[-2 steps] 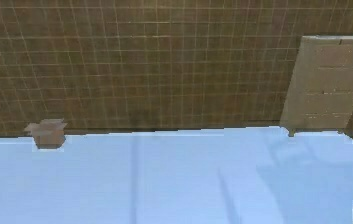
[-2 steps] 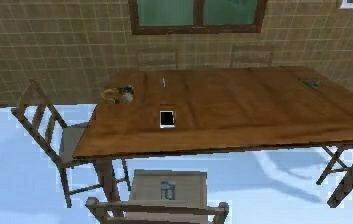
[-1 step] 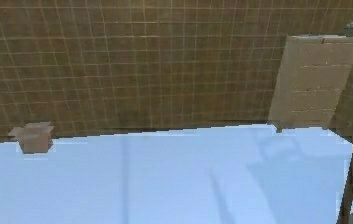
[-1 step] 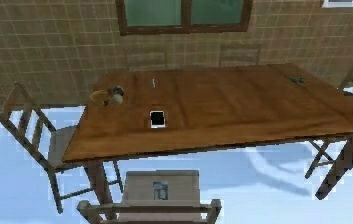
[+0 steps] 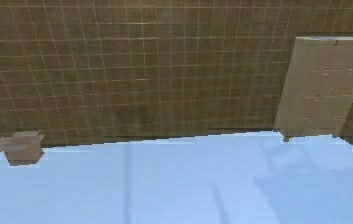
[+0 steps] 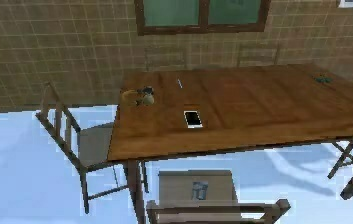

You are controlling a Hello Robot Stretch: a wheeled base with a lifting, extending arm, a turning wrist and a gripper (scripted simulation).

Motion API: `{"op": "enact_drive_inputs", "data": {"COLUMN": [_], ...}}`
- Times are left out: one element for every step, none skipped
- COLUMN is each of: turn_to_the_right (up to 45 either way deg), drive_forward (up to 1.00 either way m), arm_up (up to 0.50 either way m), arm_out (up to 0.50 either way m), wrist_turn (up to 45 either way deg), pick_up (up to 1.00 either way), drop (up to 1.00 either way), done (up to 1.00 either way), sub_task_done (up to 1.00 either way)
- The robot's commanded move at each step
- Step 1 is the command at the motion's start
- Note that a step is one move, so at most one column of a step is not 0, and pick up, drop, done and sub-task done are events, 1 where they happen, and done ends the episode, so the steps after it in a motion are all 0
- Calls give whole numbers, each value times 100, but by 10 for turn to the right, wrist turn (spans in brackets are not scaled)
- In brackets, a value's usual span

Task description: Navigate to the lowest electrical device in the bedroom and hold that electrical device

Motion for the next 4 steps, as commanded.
{"op": "enact_drive_inputs", "data": {"turn_to_the_right": [330,0,450,450], "drive_forward": [0,55,0,0], "arm_up": [0,0,0,0], "arm_out": [0,0,0,0], "wrist_turn": [0,0,0,0], "pick_up": [0,0,0,0], "drop": [0,0,0,0], "done": [0,0,0,0], "sub_task_done": [0,0,0,0]}}
